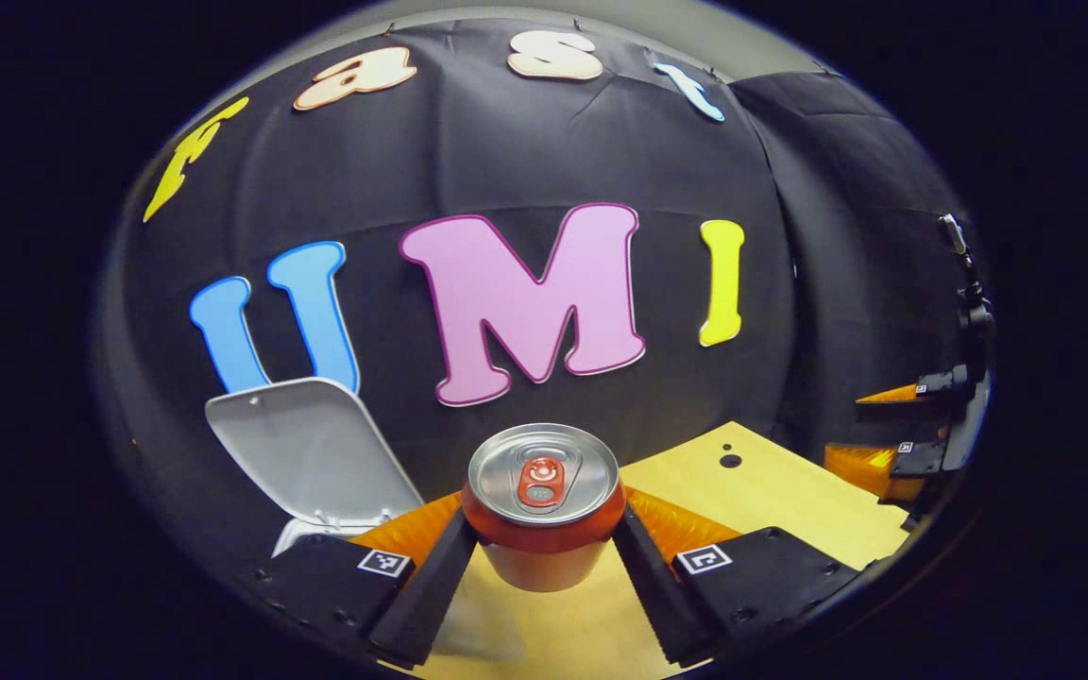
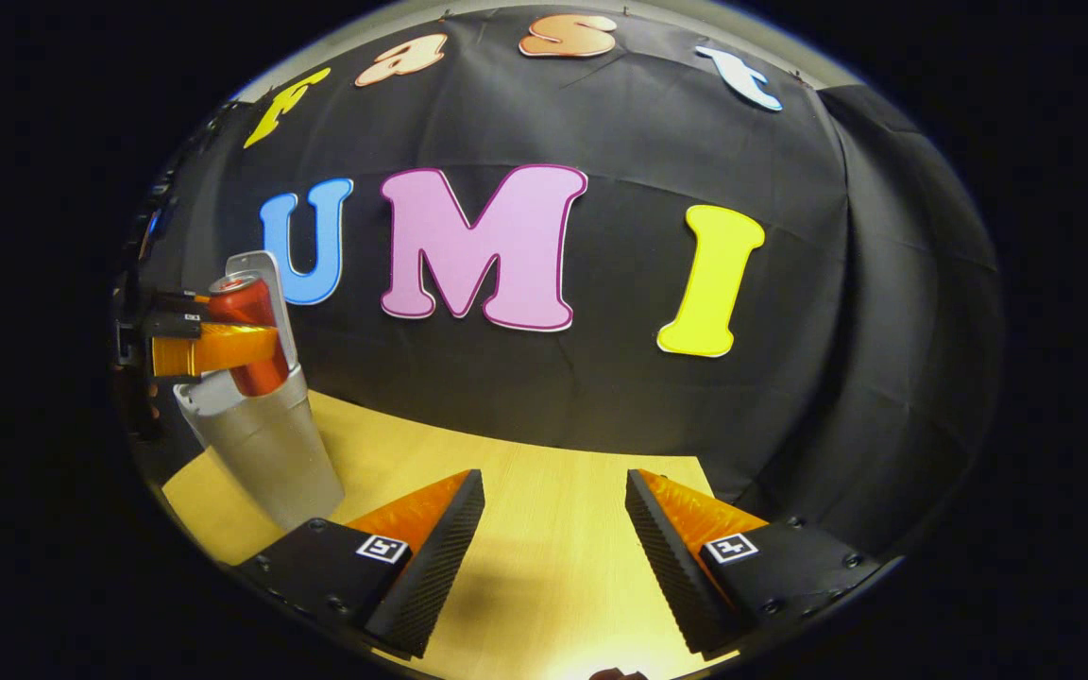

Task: Press the lid of the desktop garbage bin to open it, pick up the crumpled paper on the desktop and throw it into the bin, then pick up the pop can on the desktop and drop it into the bin, and finally close the garbage bin lid.

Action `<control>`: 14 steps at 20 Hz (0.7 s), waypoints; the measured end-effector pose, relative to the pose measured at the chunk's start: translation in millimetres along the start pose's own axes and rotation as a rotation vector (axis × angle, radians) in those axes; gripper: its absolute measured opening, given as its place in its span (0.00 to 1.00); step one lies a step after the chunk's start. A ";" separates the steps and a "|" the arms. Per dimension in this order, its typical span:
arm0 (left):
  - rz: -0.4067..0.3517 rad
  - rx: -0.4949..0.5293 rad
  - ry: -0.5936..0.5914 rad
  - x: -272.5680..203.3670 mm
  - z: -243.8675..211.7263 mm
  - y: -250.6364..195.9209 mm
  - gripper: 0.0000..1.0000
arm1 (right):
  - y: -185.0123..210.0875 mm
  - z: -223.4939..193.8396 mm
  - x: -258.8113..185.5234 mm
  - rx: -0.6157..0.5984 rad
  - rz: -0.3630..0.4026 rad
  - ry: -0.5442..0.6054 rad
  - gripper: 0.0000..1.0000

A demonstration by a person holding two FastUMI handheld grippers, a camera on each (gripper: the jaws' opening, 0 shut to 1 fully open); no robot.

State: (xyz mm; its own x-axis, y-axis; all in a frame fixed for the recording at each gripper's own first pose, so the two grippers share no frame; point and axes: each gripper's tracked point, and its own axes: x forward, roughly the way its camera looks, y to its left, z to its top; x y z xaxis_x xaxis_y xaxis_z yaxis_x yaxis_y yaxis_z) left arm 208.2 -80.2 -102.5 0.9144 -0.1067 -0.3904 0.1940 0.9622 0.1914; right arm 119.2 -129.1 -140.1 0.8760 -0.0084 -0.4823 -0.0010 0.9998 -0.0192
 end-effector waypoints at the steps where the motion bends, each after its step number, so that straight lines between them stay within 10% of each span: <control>1: 0.035 0.006 -0.011 -6.1 1.8 19.8 0.87 | -3.8 3.7 -1.9 0.002 -0.012 0.000 0.97; 14: 0.086 -0.092 0.007 2.9 -61.9 136.8 0.88 | -18.7 37.2 -74.0 -0.009 -0.126 -0.041 0.97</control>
State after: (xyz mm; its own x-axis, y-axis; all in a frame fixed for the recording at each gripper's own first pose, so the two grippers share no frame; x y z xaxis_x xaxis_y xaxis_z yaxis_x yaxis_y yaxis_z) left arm 215.4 66.6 -133.2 0.9235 -0.0217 -0.3830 0.0818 0.9866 0.1414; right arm 72.4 -146.5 -71.4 0.8884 -0.1328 -0.4395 0.1058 0.9907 -0.0854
